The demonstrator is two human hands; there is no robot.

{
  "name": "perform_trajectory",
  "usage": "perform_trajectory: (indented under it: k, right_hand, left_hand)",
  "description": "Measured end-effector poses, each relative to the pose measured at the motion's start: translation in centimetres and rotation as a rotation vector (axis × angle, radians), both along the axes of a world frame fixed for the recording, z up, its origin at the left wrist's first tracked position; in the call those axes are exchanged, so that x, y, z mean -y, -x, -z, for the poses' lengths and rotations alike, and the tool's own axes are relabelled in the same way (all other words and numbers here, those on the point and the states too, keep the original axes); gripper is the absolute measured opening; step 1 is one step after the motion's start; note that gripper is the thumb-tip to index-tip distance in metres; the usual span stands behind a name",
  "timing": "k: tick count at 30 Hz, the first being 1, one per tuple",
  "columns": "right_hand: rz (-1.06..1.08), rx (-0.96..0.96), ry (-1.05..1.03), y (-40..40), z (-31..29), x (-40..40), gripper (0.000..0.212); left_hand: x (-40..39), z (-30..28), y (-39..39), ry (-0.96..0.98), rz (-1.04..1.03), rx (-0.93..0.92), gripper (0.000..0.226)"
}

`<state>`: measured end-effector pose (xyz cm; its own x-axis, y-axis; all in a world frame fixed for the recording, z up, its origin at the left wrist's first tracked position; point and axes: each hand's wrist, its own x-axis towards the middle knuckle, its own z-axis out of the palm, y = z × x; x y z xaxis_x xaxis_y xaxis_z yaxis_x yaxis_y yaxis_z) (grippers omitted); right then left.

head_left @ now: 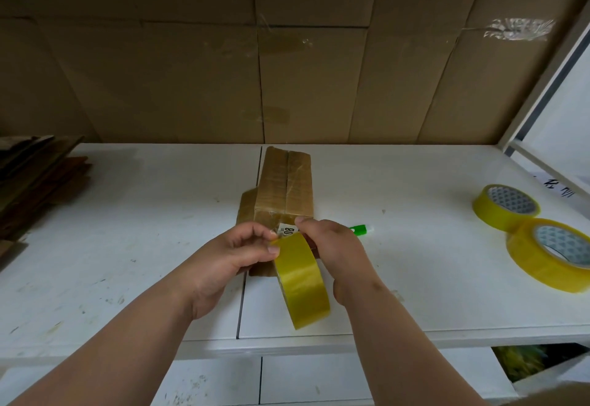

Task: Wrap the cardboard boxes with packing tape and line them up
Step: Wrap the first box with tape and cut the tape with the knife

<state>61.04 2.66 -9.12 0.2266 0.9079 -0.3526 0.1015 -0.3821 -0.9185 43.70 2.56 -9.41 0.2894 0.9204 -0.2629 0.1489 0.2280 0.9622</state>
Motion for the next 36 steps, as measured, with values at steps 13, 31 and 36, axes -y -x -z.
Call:
perform_trajectory:
  k: [13,31,36]
  right_hand:
    - [-0.025,-0.115,0.013,0.0,-0.2,0.0,0.014]
    - [-0.084,-0.062,-0.063,0.3,-0.2,-0.2,0.013]
    - [-0.08,-0.045,-0.056,0.4,-0.1,-0.5,0.016]
  left_hand:
    - [0.2,-0.2,-0.4,-0.014,0.038,-0.012,0.042]
    - [-5.3,-1.1,-1.2,-0.819,0.105,-0.962,0.059]
    - [-5.9,-0.2,-1.1,-0.831,0.018,-0.906,0.055]
